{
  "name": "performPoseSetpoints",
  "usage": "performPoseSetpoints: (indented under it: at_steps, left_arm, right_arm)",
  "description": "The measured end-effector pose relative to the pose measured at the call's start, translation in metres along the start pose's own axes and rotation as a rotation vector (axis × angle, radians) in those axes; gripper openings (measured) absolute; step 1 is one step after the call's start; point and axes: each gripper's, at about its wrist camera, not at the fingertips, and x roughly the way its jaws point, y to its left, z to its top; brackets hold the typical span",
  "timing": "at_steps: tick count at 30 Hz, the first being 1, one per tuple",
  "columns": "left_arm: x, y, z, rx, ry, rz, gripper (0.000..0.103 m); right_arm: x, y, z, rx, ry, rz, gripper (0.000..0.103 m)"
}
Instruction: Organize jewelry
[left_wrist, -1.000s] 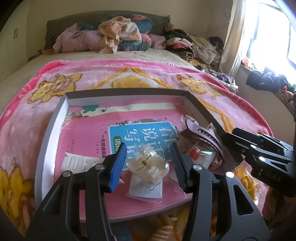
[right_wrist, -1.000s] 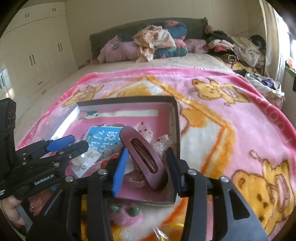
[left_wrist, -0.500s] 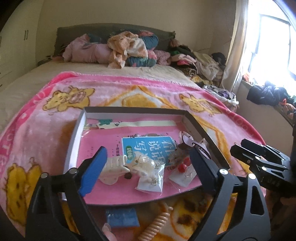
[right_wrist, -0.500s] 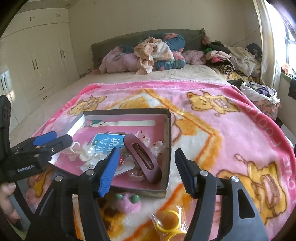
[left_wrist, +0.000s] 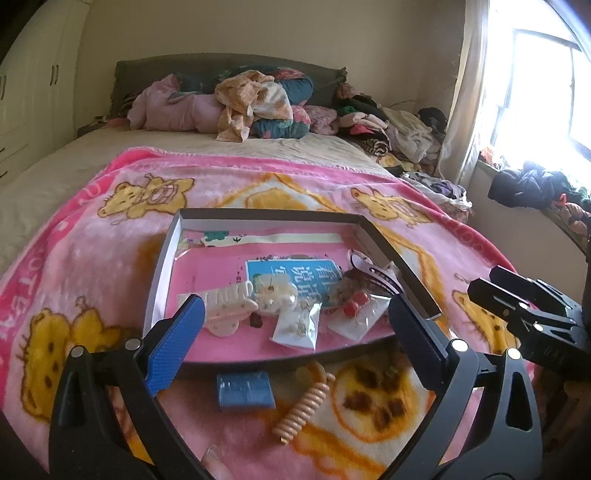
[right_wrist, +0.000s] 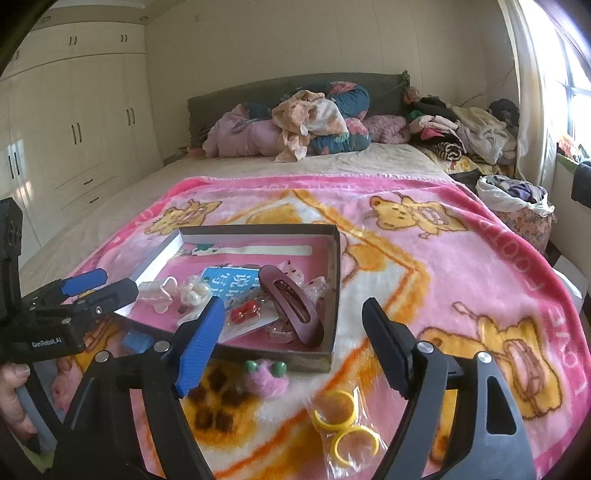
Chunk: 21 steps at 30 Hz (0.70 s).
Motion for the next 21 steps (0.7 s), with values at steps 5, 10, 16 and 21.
performPoseSetpoints:
  at_steps: [5,10,16,21]
  left_arm:
    - [-0.007,-0.004,-0.007,0.012,0.001,-0.002,0.091]
    - [-0.013,-0.005,-0.014,0.016,0.005,-0.005,0.091]
    - [-0.018,-0.008,-0.023,0.025,0.013,-0.006,0.091]
    - [-0.021,-0.01,-0.029,0.036,0.018,-0.009,0.091]
  right_arm:
    - [-0.01,0.002,-0.008,-0.001,-0.002,0.005,0.076]
    - [-0.018,0.005,-0.016,-0.002,0.001,0.006,0.076]
    - [-0.025,0.004,-0.026,0.003,0.009,0.006,0.076]
    - [-0.031,0.005,-0.033,-0.002,0.008,0.0,0.076]
